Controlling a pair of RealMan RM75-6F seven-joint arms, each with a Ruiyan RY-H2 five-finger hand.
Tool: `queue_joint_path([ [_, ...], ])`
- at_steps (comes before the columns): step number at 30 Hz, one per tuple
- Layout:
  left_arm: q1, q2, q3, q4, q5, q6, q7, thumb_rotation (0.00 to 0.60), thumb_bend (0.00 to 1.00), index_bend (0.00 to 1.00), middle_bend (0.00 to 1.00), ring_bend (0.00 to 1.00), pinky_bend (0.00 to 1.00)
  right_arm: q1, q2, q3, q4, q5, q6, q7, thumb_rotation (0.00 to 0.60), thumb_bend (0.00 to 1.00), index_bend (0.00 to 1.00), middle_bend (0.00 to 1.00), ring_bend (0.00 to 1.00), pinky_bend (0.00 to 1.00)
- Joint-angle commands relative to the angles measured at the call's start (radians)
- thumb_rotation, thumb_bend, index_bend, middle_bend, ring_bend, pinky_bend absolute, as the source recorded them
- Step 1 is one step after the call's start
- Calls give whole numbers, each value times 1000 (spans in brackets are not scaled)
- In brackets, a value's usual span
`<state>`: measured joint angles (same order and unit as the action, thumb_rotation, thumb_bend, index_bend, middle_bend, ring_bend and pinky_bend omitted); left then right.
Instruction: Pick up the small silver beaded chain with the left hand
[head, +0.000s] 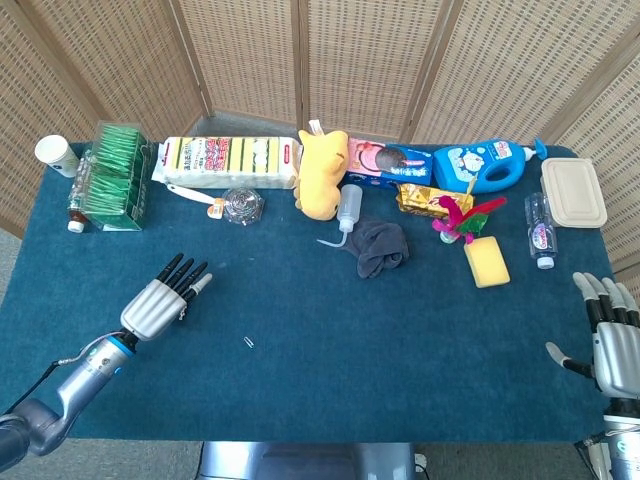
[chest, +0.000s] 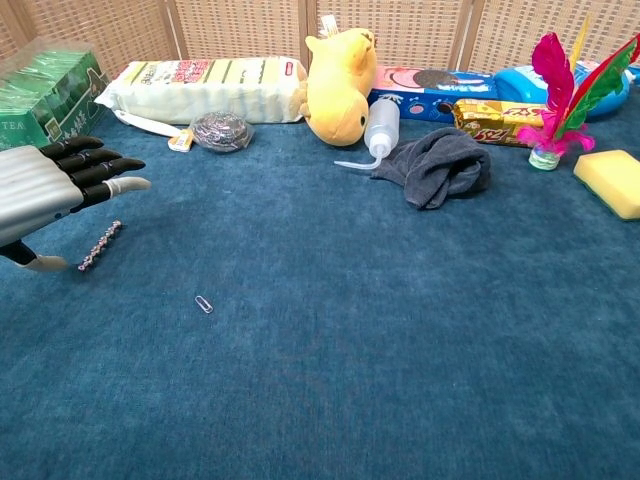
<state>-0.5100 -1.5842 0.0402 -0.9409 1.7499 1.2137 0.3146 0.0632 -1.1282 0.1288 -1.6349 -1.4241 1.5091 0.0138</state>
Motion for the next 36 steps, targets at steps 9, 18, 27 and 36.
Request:
queue_joint_path([
  [9,-22,-1,-10,-55,-27,-32,50,600,234,0,0,0,0,-1,4,1,-3,0,2,7,600,171,0,0,0,0],
  [18,-39,-6,-22,-107,-50,-60,101,600,235,0,0,0,0,-2,9,1,-4,1,0,14,600,171,0,0,0,0],
  [27,-64,-11,-42,-160,-77,-90,154,600,235,0,0,0,0,-2,13,2,-5,2,0,22,600,171,0,0,0,0],
  [36,-96,-4,-61,-227,-102,-131,227,600,235,0,0,0,0,-4,18,5,-7,5,1,32,600,171,0,0,0,0],
])
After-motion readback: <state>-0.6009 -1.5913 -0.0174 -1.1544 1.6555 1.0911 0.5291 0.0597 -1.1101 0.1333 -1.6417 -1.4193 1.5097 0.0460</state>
